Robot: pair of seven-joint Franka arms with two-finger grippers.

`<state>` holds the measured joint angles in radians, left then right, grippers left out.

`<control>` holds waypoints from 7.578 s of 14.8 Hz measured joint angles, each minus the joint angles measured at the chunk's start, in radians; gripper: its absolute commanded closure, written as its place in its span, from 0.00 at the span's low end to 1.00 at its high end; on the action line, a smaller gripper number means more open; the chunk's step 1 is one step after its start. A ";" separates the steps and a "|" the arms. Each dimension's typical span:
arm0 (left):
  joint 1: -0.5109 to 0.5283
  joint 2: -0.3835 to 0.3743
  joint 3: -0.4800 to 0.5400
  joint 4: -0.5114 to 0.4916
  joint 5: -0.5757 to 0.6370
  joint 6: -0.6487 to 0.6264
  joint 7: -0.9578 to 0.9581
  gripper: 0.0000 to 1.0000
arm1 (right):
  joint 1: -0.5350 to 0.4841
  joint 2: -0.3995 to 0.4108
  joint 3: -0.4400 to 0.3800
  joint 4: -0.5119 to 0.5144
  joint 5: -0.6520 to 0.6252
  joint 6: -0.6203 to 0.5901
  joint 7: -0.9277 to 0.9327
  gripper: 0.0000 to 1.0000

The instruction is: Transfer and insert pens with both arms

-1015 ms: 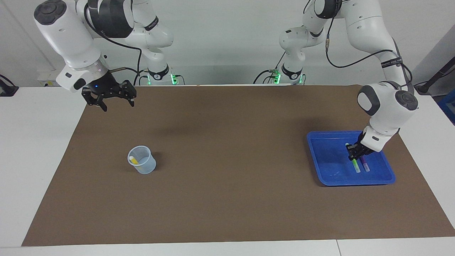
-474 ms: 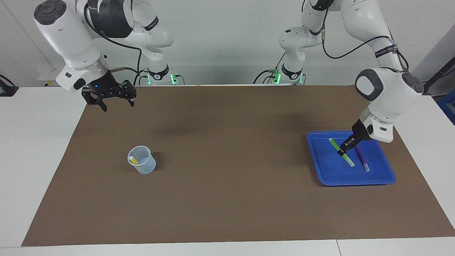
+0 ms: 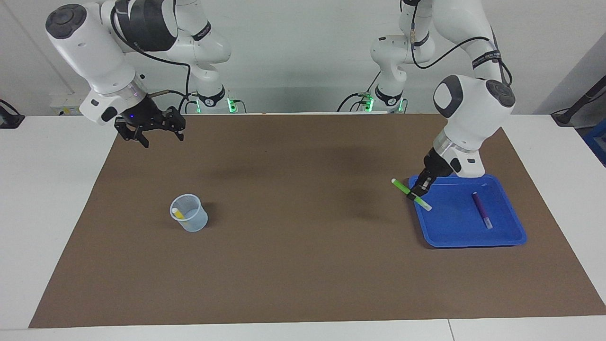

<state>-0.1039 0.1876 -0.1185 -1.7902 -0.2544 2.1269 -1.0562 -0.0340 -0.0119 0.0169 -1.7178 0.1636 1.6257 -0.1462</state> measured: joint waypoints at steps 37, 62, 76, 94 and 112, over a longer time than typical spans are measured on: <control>-0.600 0.027 0.004 -0.011 -0.016 0.596 -1.238 1.00 | 0.191 0.004 0.021 -0.153 0.541 0.406 0.056 0.51; -0.595 0.031 0.017 -0.009 -0.026 0.644 -1.233 0.42 | 0.157 -0.002 0.014 -0.151 0.456 0.372 0.023 1.00; -0.370 -0.020 0.041 -0.007 -0.025 0.372 -0.531 0.00 | 0.022 0.081 0.008 -0.140 -0.097 0.407 -0.108 1.00; 0.096 -0.056 0.056 -0.008 -0.024 0.078 0.555 0.00 | 0.015 0.225 0.012 -0.127 -0.118 0.522 -0.058 0.00; 0.323 0.168 0.056 -0.035 0.342 0.261 1.182 0.00 | 0.013 -0.001 0.007 0.013 -0.126 0.064 0.016 0.00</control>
<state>0.2193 0.3553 -0.0624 -1.8248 0.0872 2.3880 0.1260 -0.0205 -0.0129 0.0235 -1.7049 0.0375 1.6896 -0.1302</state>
